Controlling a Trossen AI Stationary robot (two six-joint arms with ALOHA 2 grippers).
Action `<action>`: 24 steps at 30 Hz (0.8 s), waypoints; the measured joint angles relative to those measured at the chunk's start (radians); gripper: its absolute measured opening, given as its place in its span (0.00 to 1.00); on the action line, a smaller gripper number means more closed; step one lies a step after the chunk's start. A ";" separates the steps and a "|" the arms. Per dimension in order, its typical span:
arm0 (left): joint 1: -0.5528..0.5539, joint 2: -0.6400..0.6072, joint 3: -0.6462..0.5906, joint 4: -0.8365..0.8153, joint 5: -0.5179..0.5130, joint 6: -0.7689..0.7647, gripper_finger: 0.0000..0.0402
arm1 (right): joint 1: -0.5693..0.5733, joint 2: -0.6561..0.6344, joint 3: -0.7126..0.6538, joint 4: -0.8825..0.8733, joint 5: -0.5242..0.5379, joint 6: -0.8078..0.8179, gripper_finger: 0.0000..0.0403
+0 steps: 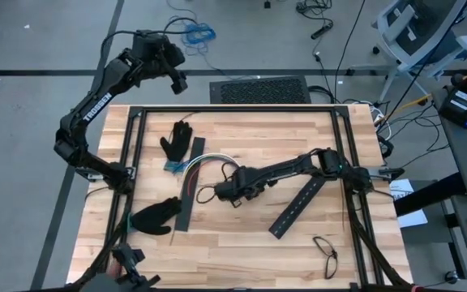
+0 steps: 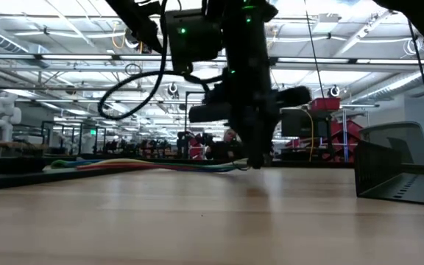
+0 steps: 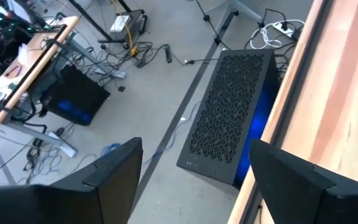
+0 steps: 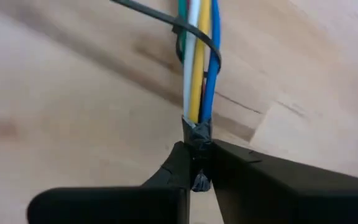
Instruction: Ziptie cables
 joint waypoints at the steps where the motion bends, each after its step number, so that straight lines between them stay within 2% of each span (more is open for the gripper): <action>1: 0.006 -0.003 0.000 -0.003 0.000 -0.002 0.72 | -0.015 -0.002 0.000 0.020 -0.011 -0.082 0.08; 10: 0.030 -0.028 0.001 -0.111 0.008 -0.056 0.72 | -0.171 -0.003 0.001 0.187 -0.048 -0.721 0.08; 13: 0.030 -0.036 0.001 -0.180 0.092 -0.122 0.72 | -0.228 -0.003 0.001 0.221 -0.108 -0.921 0.08; 15: 0.029 -0.045 0.001 -0.224 0.171 -0.143 0.72 | -0.262 -0.008 0.001 0.223 -0.110 -1.034 0.08; 17: 0.024 -0.058 -0.008 -0.246 0.243 -0.189 0.72 | -0.293 -0.021 0.001 0.228 -0.148 -1.128 0.08; 19: 0.008 -0.076 -0.034 -0.249 0.298 -0.219 0.72 | -0.324 -0.046 0.001 0.252 -0.242 -1.214 0.08; 24: -0.035 -0.170 -0.195 -0.153 0.326 -0.347 0.72 | -0.387 -0.120 0.003 0.275 -0.344 -1.335 0.08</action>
